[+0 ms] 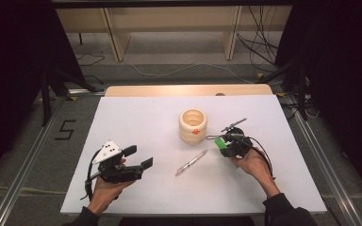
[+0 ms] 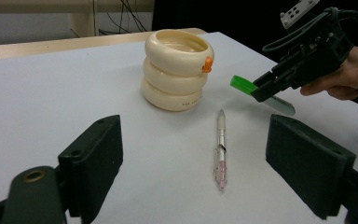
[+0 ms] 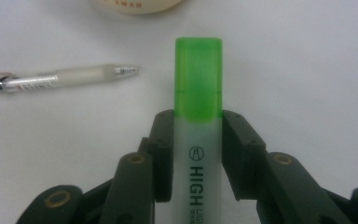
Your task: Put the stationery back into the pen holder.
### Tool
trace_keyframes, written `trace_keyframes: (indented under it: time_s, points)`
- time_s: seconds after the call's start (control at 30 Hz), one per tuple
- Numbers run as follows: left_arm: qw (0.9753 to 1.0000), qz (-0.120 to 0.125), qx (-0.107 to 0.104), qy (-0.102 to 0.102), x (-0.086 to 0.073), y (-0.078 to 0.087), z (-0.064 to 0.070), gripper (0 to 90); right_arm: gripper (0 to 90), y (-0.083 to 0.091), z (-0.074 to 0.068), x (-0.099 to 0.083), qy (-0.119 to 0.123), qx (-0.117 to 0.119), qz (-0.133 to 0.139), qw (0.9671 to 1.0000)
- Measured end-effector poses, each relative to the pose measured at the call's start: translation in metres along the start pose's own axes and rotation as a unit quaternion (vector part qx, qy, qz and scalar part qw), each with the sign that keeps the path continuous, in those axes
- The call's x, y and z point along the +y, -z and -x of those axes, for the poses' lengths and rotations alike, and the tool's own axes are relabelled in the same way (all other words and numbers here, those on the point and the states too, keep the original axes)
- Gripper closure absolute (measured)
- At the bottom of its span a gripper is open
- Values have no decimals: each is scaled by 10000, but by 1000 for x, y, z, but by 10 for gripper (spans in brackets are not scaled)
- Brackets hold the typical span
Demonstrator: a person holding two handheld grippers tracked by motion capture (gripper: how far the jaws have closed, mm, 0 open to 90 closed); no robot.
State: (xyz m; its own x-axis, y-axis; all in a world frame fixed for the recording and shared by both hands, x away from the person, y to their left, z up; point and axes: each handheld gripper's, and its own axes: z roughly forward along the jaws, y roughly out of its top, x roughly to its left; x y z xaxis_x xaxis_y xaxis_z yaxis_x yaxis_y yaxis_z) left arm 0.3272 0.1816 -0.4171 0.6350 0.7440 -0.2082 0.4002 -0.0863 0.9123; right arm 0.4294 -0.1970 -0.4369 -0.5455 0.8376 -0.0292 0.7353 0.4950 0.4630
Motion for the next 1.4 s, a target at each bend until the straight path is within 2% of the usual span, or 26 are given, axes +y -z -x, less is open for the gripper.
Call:
trace_keyframes:
  time_s: [0.23,0.37,0.7,0.83,0.93,0.97,1.1,1.17,1.23,1.4]
  points:
    - [10000,73,5,29,0,1,-1,187,673,12,7,0,-143,40,580,9982]
    - [9999,111,19,42,-1,1,-2,187,673,19,10,0,-232,52,949,9952]
    - [9999,103,9,67,-1,0,-2,187,673,32,13,0,-339,22,1703,9848]
    - [9999,104,11,68,-1,0,-2,187,673,36,14,3,-276,8,2017,9791]
    - [9999,123,18,75,-1,0,-3,187,673,38,14,6,-342,68,2157,9758]
    - [9999,125,20,86,-1,0,-3,187,673,39,15,7,-312,68,2249,9739]
    - [9999,125,25,85,-1,0,-3,187,673,42,13,13,-289,103,2453,9690]
    - [9999,125,26,84,-1,0,-3,187,673,44,10,16,-316,120,2494,9678]
    - [9999,126,24,81,-1,0,-3,187,673,44,8,19,-283,136,2616,9647]
    - [9999,121,26,76,-2,0,-3,187,673,46,3,29,-228,114,2711,9622]
